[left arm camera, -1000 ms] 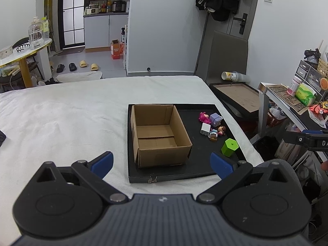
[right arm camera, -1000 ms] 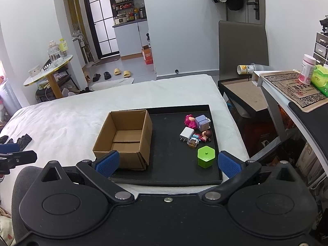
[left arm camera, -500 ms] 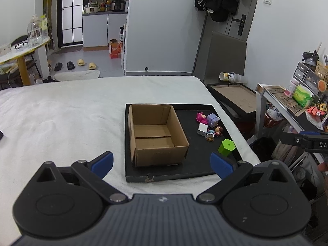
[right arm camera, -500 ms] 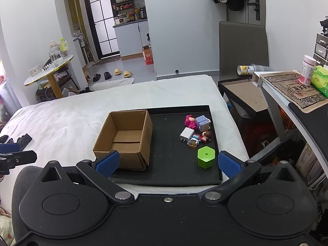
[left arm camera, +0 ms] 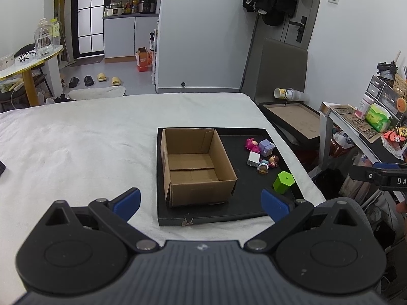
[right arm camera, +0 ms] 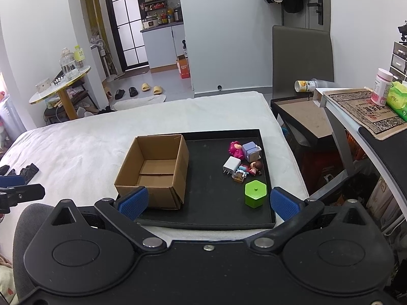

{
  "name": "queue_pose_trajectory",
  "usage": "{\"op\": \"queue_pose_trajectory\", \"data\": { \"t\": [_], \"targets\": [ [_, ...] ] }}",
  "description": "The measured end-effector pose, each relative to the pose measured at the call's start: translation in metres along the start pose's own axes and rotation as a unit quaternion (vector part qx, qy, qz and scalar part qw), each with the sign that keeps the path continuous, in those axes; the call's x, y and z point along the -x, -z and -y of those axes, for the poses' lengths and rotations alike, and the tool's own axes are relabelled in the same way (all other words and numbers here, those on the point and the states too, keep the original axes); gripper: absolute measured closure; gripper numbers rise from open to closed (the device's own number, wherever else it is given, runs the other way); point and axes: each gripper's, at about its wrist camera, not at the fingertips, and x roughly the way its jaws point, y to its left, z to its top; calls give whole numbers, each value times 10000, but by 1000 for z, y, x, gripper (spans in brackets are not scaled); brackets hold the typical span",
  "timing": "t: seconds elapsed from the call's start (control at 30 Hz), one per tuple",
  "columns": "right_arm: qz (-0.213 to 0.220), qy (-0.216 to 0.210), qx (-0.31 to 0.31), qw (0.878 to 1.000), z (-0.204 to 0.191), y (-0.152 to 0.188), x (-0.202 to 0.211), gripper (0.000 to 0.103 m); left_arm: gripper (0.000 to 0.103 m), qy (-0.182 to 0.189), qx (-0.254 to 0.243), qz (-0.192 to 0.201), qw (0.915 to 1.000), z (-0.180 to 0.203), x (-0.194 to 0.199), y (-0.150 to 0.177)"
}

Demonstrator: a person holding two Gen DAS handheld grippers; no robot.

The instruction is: Organize rigid objects

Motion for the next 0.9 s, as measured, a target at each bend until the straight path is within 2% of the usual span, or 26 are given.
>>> {"op": "queue_pose_trajectory", "data": {
  "t": [0.43,0.9],
  "targets": [
    [-64,-1,-52,10000,5,1,-10,0,3,5,-32,-136,9999,-2,-17,-7],
    [-220,-5,-222,9995,17,-7,-32,0,3,-81,145,-323,9993,-9,-53,-21]
  ]
}}
